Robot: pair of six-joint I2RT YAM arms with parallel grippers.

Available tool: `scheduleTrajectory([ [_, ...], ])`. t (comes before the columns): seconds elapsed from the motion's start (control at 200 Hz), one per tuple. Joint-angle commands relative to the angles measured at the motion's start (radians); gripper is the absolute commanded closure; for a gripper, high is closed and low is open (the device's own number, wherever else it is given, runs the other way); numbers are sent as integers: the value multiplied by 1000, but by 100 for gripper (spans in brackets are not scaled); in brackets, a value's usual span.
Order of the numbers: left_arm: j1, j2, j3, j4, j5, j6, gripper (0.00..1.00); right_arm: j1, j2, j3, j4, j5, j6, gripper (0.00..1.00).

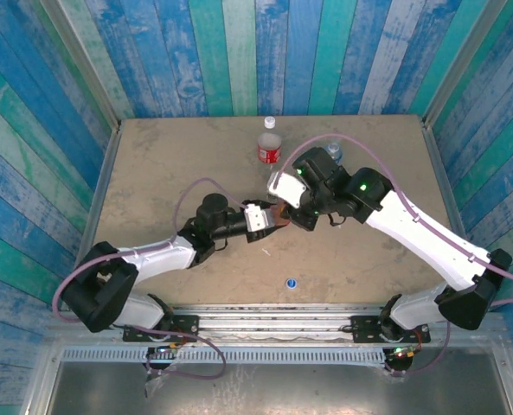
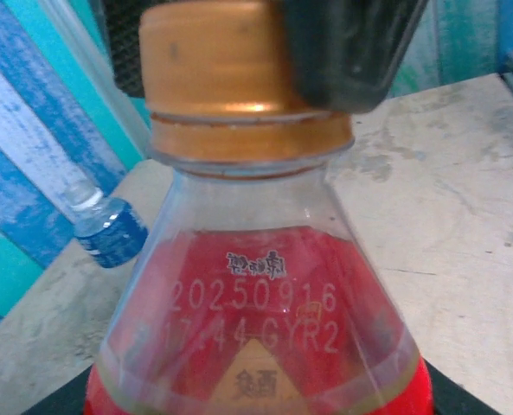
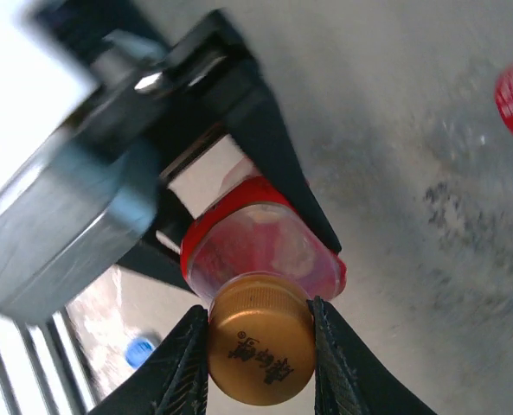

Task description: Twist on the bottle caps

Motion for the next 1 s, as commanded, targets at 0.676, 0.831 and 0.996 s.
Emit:
scheduleTrajectory([
  [0.676, 4, -54, -11, -12, 83, 10, 45, 13, -145, -60, -26, -114, -678, 50],
  [0.831, 20, -67, -27, -7, 108, 10, 45, 18, -64, 15, -54, -54, -774, 57],
  [0.996, 21, -75, -23, -24, 114, 18, 45, 18, -13, 38, -75, -46, -826, 56],
])
